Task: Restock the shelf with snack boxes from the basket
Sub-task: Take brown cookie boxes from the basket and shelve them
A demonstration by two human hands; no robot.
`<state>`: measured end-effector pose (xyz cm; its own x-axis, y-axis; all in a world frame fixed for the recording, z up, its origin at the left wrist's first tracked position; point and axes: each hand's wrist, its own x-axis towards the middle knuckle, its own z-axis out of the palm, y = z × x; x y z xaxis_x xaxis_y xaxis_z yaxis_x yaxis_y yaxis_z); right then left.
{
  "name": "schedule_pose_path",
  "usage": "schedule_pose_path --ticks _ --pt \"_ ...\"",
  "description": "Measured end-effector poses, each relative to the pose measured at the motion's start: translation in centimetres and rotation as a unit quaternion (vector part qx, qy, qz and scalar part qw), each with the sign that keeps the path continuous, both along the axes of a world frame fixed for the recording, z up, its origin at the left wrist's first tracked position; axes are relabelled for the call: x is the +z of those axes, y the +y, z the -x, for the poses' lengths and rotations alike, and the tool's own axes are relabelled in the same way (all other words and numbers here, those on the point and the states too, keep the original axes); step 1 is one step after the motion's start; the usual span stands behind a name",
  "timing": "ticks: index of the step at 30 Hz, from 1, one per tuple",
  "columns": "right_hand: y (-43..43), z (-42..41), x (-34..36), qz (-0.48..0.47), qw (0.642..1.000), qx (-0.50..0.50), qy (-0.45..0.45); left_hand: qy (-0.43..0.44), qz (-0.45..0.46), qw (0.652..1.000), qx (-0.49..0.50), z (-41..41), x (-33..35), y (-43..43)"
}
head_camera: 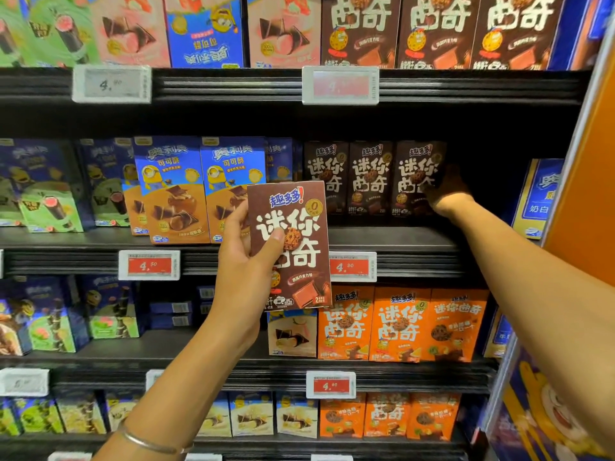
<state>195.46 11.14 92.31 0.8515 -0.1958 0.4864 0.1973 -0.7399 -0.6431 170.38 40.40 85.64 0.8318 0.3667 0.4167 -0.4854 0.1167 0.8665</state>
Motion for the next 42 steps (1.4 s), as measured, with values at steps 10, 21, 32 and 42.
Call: schedule_pose_path --ticks 10,21,32,42 --pt "0.0 3.0 0.3 -0.165 0.986 -0.018 0.019 -0.008 0.006 1.000 -0.004 0.5 0.2 -0.2" --pt "7.6 20.8 -3.6 -0.238 0.920 0.260 -0.174 -0.069 -0.045 0.996 -0.042 0.0 1.5 -4.2" --pt "5.6 20.6 -1.2 -0.219 0.930 0.249 -0.160 -0.158 -0.121 0.979 -0.051 -5.5 6.0 -9.9" --pt "1.1 17.5 -0.2 -0.255 0.939 0.172 -0.153 -0.106 -0.266 0.955 -0.075 -9.7 6.8 -13.6"
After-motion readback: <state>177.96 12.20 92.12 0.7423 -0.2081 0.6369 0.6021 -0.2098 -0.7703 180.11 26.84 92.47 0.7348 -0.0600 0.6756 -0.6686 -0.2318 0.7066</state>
